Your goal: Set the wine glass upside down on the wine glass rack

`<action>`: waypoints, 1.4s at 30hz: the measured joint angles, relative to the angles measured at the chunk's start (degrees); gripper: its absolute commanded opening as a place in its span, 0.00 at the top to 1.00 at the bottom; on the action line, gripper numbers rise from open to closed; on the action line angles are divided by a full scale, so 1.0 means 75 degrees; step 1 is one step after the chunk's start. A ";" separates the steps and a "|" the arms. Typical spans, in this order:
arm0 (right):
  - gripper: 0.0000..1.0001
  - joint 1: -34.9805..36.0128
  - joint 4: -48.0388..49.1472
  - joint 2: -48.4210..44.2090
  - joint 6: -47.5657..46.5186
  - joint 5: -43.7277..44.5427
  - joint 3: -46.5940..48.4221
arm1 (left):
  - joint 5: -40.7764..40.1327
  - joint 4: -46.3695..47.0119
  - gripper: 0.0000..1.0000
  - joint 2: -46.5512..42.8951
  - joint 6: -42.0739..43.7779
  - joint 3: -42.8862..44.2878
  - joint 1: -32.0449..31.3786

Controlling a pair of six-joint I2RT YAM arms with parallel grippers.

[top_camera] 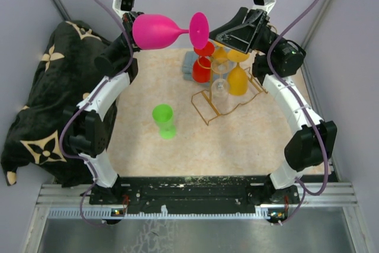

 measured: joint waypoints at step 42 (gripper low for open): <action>1.00 0.0842 -0.1343 0.0189 -0.0688 -0.0032 0.0988 | 0.0035 0.0009 0.49 0.0076 0.0003 0.0061 -0.0152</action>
